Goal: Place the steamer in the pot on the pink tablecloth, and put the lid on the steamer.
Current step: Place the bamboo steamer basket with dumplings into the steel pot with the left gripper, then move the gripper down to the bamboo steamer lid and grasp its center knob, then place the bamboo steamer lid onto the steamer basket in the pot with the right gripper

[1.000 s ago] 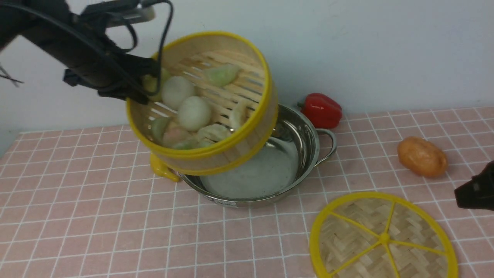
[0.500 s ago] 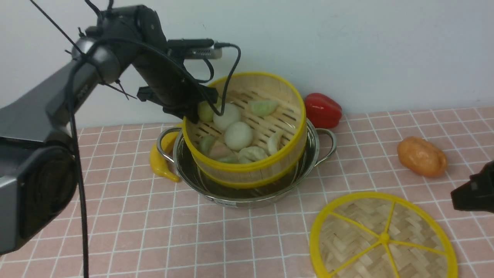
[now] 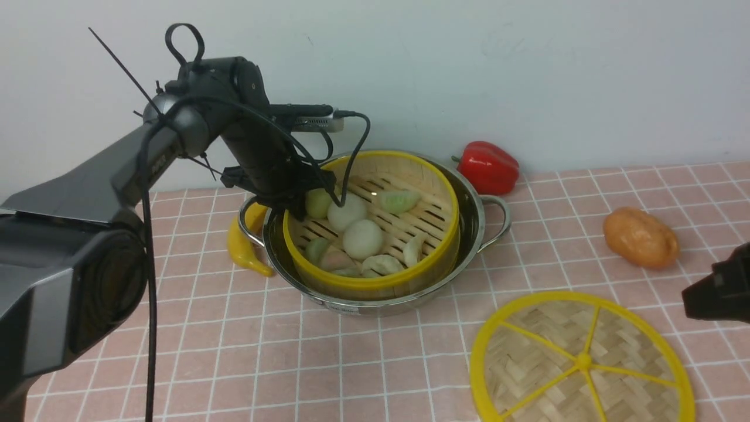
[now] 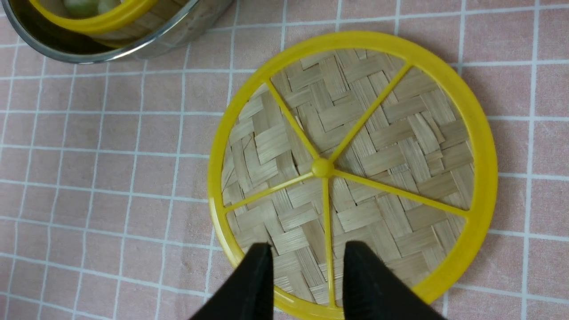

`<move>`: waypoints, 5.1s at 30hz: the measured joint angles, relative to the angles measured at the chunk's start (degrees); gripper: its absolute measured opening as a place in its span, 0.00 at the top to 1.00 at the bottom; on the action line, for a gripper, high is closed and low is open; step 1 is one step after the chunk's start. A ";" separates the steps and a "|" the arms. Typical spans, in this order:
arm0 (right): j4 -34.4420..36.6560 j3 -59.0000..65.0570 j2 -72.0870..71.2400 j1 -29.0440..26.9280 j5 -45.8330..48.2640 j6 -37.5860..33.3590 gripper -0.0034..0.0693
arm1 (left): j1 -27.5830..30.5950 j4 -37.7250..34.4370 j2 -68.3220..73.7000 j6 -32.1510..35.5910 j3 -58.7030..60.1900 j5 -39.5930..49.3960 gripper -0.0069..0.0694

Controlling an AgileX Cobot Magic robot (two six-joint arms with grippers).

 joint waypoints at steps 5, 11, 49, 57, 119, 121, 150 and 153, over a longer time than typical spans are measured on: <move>0.21 0.00 0.00 0.00 0.07 0.00 0.62 | 0.00 -0.05 0.00 0.00 -0.17 0.00 0.85; 0.61 0.00 0.00 0.00 1.05 0.02 0.62 | 0.00 -1.11 0.00 0.00 -0.80 0.42 0.72; -22.45 -11.93 22.04 20.14 -5.66 17.38 0.62 | 0.00 -7.92 -58.69 15.43 7.66 3.87 0.94; -22.20 -11.93 29.64 20.14 -4.91 17.83 0.62 | 0.00 -9.02 -84.02 20.70 51.21 -19.04 0.94; -21.28 -86.49 69.19 29.96 9.41 17.35 0.75 | 0.00 -18.46 -105.90 20.99 86.66 -38.48 0.92; -21.26 -87.34 70.80 29.96 9.55 17.52 0.75 | 0.00 -18.46 -105.90 20.99 86.66 -38.20 0.92; -21.47 -87.41 74.89 29.96 10.01 16.65 0.75 | 0.00 -16.74 -105.90 20.99 86.66 -37.31 0.92; -21.03 -87.41 74.97 29.96 10.01 16.43 0.75 | 0.00 -16.74 -105.90 20.99 86.66 -37.31 0.92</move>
